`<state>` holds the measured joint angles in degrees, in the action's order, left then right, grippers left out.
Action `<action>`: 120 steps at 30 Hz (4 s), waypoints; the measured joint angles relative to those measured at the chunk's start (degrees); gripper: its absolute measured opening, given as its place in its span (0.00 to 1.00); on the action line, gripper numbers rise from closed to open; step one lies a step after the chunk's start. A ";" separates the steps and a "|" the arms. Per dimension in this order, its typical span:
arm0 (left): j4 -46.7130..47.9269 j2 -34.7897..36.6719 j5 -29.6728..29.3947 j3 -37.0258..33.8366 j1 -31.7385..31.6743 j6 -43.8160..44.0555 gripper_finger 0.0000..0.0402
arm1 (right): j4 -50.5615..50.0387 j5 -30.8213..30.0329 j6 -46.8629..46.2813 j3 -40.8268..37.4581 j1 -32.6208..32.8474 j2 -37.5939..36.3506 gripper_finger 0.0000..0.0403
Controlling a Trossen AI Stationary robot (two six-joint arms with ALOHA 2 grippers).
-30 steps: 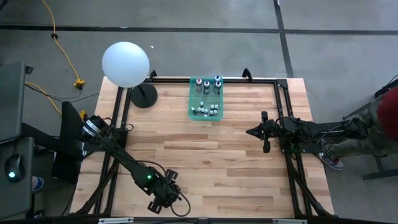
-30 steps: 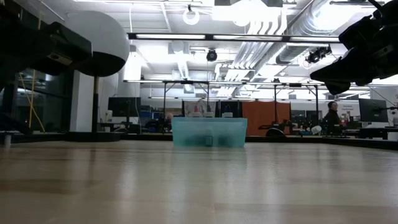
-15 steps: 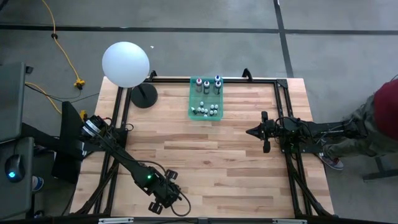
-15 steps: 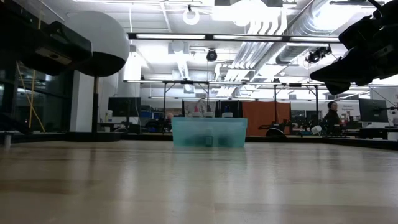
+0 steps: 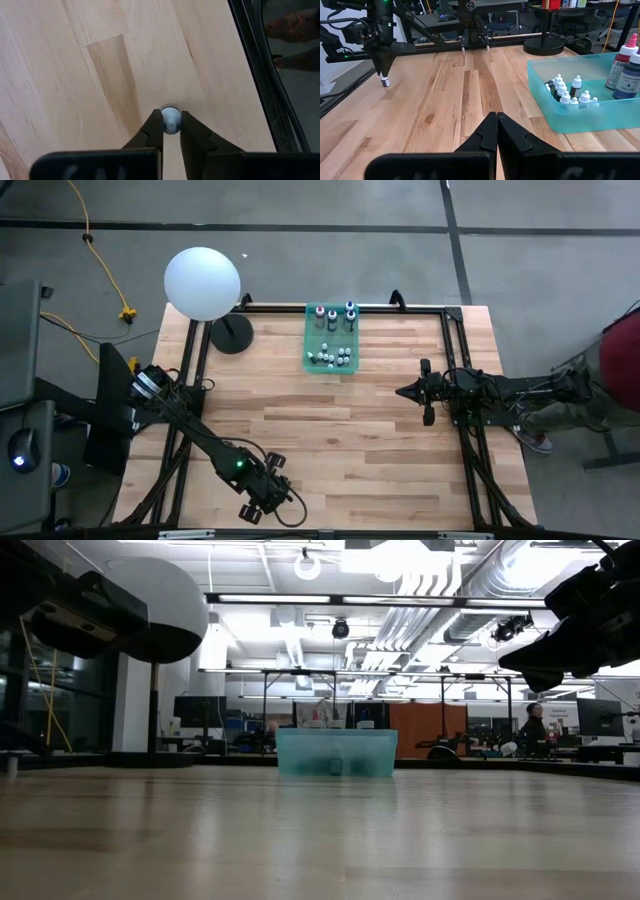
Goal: Pick & Place food coloring
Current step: Put the small black food coloring bottle into the light blue bin
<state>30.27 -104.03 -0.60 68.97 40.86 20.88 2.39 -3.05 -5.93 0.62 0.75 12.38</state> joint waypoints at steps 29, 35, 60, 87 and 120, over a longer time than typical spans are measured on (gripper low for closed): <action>13.06 5.60 -2.19 13.25 -7.28 -3.04 0.05 | 0.02 0.00 0.00 0.00 0.00 0.00 0.00; 12.41 9.52 -2.14 14.80 -10.95 -4.76 0.05 | 0.02 0.00 -0.02 -0.02 0.00 0.02 0.00; -0.31 13.62 -10.49 14.78 -39.72 -5.62 0.07 | 0.00 0.00 -0.02 -0.02 0.00 0.02 0.00; 13.10 -10.24 -14.13 37.44 -58.12 -3.00 0.07 | 0.00 -0.04 0.00 -0.01 -0.01 0.00 0.00; 12.87 -19.20 -11.81 34.51 -58.88 2.08 0.07 | 0.00 0.00 0.00 0.00 0.00 0.02 0.00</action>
<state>43.15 -123.23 -12.41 103.48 -18.02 22.97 2.39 -3.05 -5.93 0.62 0.75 12.40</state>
